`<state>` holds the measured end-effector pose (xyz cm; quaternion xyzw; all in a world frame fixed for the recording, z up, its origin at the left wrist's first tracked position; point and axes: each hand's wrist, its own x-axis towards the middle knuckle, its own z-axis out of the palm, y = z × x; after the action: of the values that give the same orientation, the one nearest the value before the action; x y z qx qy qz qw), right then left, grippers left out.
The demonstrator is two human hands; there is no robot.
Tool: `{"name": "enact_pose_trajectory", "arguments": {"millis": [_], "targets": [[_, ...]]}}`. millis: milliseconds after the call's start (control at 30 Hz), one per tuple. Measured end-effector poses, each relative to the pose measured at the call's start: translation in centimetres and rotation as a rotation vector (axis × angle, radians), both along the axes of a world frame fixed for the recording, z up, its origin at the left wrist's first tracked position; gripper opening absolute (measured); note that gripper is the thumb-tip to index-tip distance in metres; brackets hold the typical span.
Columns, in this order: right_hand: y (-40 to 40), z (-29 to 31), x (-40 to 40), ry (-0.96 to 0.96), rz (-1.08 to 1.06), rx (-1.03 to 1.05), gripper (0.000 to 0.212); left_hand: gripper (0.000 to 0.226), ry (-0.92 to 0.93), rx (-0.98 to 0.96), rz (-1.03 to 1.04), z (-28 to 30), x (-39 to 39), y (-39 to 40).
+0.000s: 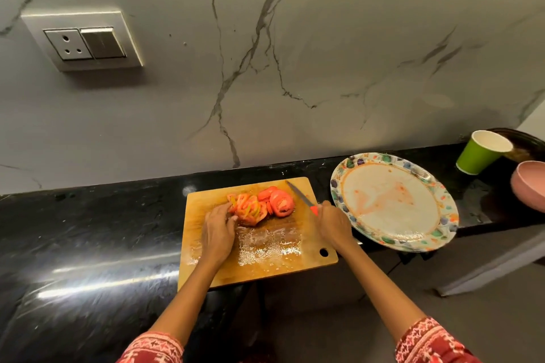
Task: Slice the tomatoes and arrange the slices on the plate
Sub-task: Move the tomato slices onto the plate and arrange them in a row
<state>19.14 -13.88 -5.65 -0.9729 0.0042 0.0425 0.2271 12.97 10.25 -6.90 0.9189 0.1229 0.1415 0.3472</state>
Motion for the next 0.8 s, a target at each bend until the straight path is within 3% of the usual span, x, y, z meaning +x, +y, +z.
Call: {"name": "enact_pose_trajectory", "arguments": {"millis": [100, 233, 400, 633, 800], "targets": [[-1.2, -0.3, -0.7, -0.047, -0.149, -0.067, 0.021, 0.036, -0.054, -0.019, 0.033, -0.2, 0.1, -0.7], [-1.1, -0.6, -1.5, -0.039, -0.240, -0.070, 0.030, 0.031, -0.087, -0.053, 0.032, -0.5, 0.2, -0.7], [-0.9, -0.9, -0.9, -0.107, -0.083, -0.229, 0.024, 0.032, -0.034, -0.024, -0.007, -0.5, 0.5, 0.5], [-0.2, -0.9, -0.8, -0.187, 0.024, -0.247, 0.009, 0.033, 0.009, -0.045, 0.003, -0.4, 0.1, 1.9], [3.0, 1.5, 1.2, -0.122, 0.244, -0.125, 0.029, 0.033, 0.056, -0.077, 0.005, 0.4, 0.4, 3.0]]}}
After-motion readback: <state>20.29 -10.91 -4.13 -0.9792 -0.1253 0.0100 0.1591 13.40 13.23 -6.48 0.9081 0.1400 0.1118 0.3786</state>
